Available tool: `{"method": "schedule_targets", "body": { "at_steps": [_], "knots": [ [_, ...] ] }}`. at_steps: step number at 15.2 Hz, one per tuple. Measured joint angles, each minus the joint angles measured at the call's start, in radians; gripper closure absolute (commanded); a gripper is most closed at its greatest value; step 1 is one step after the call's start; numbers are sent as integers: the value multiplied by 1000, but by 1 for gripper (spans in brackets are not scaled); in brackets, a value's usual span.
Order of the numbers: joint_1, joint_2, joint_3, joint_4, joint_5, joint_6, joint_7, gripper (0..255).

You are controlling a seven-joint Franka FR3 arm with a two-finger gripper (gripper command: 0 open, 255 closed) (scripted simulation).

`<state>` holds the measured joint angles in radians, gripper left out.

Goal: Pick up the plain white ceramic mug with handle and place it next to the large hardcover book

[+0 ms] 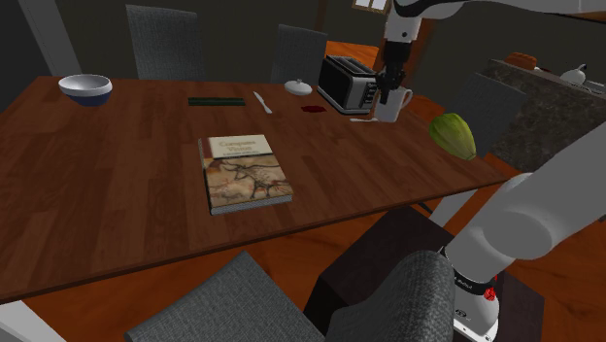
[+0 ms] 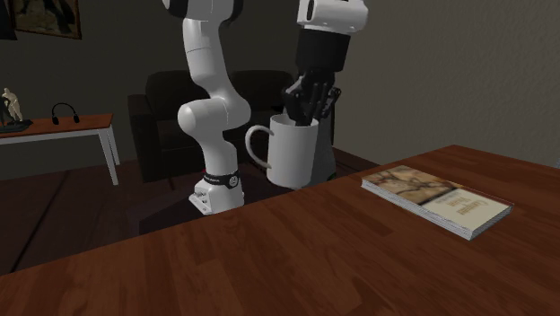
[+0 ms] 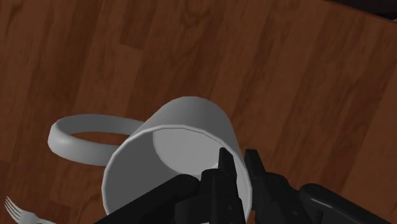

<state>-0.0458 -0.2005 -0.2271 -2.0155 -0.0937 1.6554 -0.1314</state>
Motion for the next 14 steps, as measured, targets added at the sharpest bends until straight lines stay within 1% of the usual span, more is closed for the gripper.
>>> {"method": "schedule_targets", "body": {
  "at_steps": [7,12,14],
  "knots": [
    [70,-86,108,-93,41,-2,171,255],
    [123,-124,190,-124,85,-11,293,255],
    [140,-131,217,-141,100,-1,334,255]
  ]
}}
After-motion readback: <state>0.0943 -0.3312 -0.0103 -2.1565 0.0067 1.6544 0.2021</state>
